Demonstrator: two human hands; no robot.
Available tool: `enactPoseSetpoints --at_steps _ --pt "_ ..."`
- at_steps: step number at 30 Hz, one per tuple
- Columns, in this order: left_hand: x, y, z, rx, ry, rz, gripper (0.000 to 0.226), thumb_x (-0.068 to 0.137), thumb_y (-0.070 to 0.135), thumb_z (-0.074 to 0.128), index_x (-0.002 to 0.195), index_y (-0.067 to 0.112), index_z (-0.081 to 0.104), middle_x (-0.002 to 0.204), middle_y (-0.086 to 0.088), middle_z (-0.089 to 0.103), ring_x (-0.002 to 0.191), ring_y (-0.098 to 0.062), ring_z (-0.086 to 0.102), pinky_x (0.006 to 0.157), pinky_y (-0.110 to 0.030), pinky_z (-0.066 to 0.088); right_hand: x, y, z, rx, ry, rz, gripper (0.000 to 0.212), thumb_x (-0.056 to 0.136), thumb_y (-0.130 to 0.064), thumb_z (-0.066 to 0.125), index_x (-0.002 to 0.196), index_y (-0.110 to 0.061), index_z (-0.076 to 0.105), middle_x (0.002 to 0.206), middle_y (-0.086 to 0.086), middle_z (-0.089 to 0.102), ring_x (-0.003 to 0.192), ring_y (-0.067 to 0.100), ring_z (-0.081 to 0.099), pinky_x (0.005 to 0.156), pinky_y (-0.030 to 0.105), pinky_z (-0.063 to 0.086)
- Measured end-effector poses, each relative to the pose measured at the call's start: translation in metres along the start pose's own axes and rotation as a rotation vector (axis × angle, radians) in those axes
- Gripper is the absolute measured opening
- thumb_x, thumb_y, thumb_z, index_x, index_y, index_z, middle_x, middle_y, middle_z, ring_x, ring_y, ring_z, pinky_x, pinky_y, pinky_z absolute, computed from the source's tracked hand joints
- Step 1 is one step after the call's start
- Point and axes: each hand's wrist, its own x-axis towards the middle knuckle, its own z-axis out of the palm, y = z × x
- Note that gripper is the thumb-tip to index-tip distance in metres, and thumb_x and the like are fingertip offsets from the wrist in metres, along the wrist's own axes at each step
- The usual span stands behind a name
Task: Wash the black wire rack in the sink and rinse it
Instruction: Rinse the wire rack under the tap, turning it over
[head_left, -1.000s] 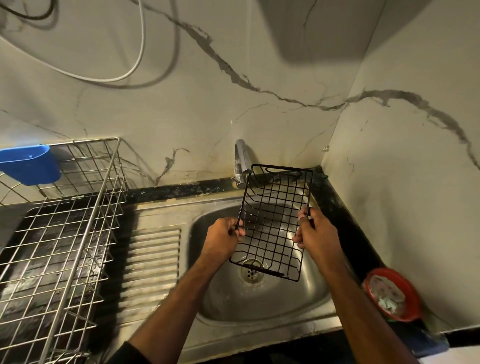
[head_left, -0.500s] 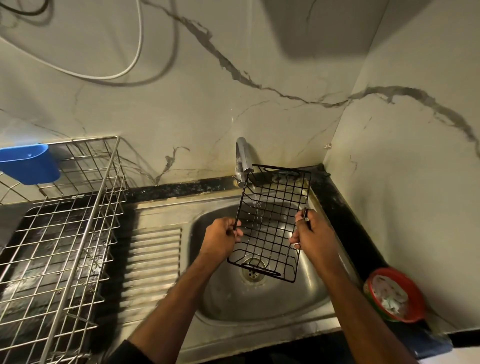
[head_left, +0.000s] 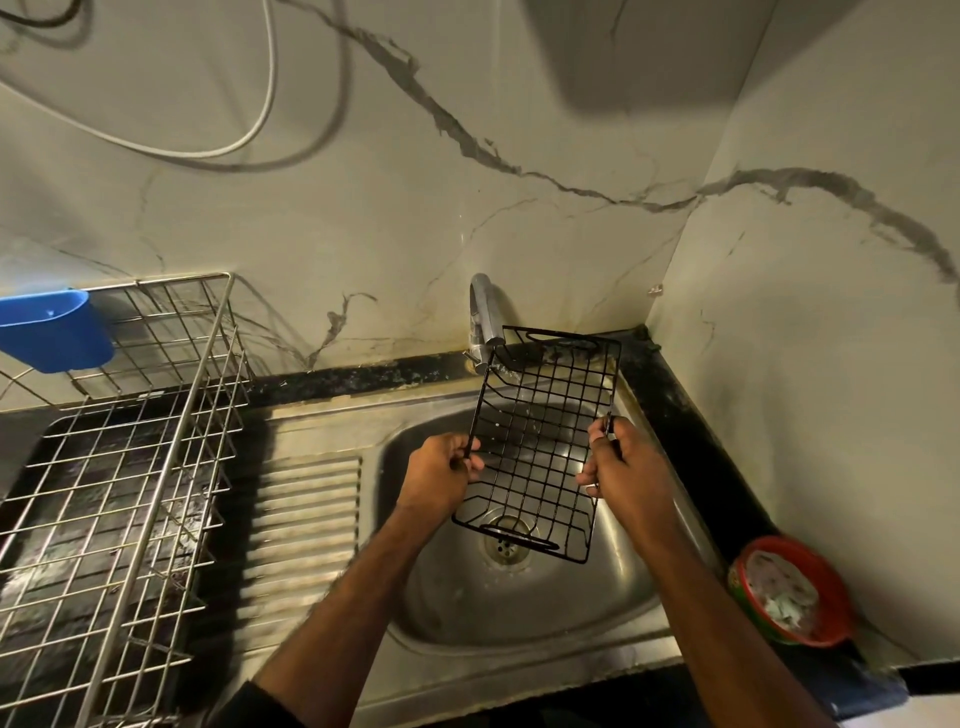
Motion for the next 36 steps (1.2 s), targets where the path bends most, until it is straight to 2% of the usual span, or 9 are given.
enactPoseSetpoints --at_steps 8,11,14,26,31,36 --pt "0.0008 -0.0002 -0.0016 0.001 0.011 -0.003 0.025 0.100 -0.001 0.052 0.113 0.014 0.068 0.090 0.004 0.074 0.081 -0.001 0.069 0.070 -0.007 0.049 0.0022 0.0003 0.0030 -0.006 0.008 -0.018 0.020 0.105 -0.036 0.046 0.109 -0.024 0.061 0.070 0.002 0.068 0.065 0.010 0.071 0.074 0.042 0.062" --pt "0.0010 -0.0001 -0.0023 -0.002 0.008 0.004 0.026 0.101 -0.002 0.051 0.111 0.016 0.067 0.091 0.004 0.073 0.082 -0.001 0.069 0.074 -0.008 0.053 0.0022 0.0001 0.0028 0.004 0.010 -0.023 0.019 0.105 -0.036 0.046 0.107 -0.024 0.061 0.069 0.002 0.068 0.065 0.009 0.071 0.073 0.042 0.063" --pt "0.0028 -0.0006 -0.0018 -0.004 0.011 0.000 0.026 0.100 -0.002 0.051 0.113 0.014 0.068 0.092 0.003 0.074 0.082 -0.001 0.068 0.066 -0.001 0.048 0.0019 -0.0005 0.0025 0.020 0.009 -0.019 0.019 0.104 -0.036 0.047 0.107 -0.024 0.062 0.070 0.002 0.068 0.065 0.010 0.071 0.071 0.042 0.063" --pt "0.0068 -0.0032 0.0009 0.000 0.002 -0.003 0.028 0.101 -0.002 0.051 0.117 0.012 0.068 0.094 0.003 0.074 0.086 -0.003 0.069 0.066 -0.002 0.047 0.0035 0.0010 0.0028 0.018 0.028 -0.023 0.021 0.104 -0.038 0.046 0.109 -0.024 0.062 0.068 0.001 0.067 0.065 0.009 0.070 0.072 0.040 0.062" --pt "0.0078 -0.0029 0.0033 -0.009 0.000 0.004 0.027 0.101 -0.001 0.052 0.117 0.013 0.068 0.094 0.004 0.073 0.086 -0.001 0.068 0.064 0.002 0.044 0.0030 0.0015 0.0016 0.015 0.035 -0.019 0.023 0.104 -0.037 0.046 0.111 -0.022 0.062 0.070 0.001 0.067 0.067 0.011 0.070 0.072 0.034 0.061" --pt "0.0101 -0.0042 0.0058 -0.024 0.000 -0.006 0.029 0.100 -0.004 0.052 0.118 0.011 0.069 0.094 0.000 0.075 0.085 -0.004 0.069 0.066 0.002 0.044 0.0038 0.0016 0.0000 0.019 0.026 -0.010 0.019 0.104 -0.039 0.047 0.110 -0.028 0.061 0.072 0.002 0.069 0.069 0.012 0.071 0.077 0.040 0.061"
